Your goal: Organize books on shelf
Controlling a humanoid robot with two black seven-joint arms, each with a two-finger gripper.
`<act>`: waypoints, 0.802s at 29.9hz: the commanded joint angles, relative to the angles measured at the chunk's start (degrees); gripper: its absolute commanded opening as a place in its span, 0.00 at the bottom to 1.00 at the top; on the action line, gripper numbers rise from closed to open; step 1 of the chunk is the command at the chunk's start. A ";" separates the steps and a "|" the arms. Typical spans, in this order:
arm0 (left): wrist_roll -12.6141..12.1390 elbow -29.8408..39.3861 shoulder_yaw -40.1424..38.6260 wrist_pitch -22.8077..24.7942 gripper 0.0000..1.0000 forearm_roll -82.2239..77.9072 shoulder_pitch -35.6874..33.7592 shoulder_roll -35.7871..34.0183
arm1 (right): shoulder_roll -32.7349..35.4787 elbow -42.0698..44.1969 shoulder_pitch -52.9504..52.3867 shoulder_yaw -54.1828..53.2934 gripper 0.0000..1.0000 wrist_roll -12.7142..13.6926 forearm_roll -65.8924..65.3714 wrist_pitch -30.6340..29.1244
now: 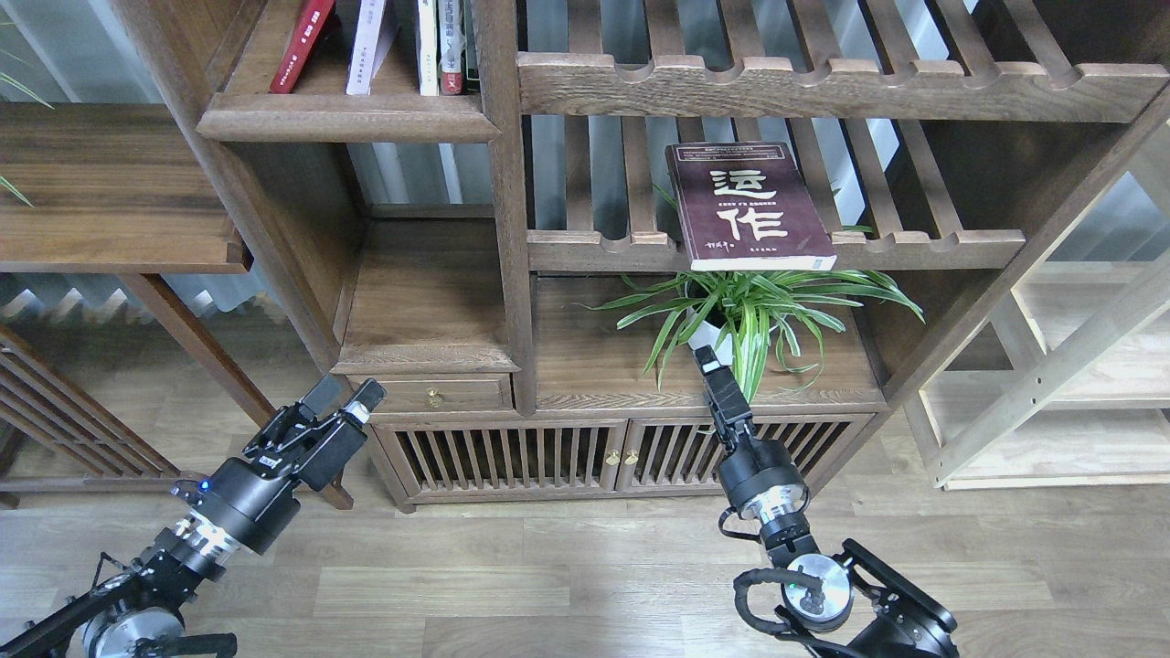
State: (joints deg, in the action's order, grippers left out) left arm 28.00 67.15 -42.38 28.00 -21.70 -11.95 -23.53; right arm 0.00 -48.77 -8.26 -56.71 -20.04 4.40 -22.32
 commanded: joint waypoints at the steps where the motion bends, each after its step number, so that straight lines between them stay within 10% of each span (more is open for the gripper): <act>1: 0.00 -0.09 -0.16 0.00 0.99 0.00 0.08 0.15 | 0.00 -0.01 0.00 0.02 1.00 -0.09 0.09 0.00; 24: 0.00 -0.09 -0.16 0.00 0.99 0.00 0.08 0.50 | 0.00 0.16 0.09 0.02 1.00 -0.18 0.09 -2.55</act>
State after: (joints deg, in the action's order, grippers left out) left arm 28.00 67.06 -42.49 28.00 -21.71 -11.87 -23.20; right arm 0.00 -48.66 -8.17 -56.70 -20.22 4.48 -24.83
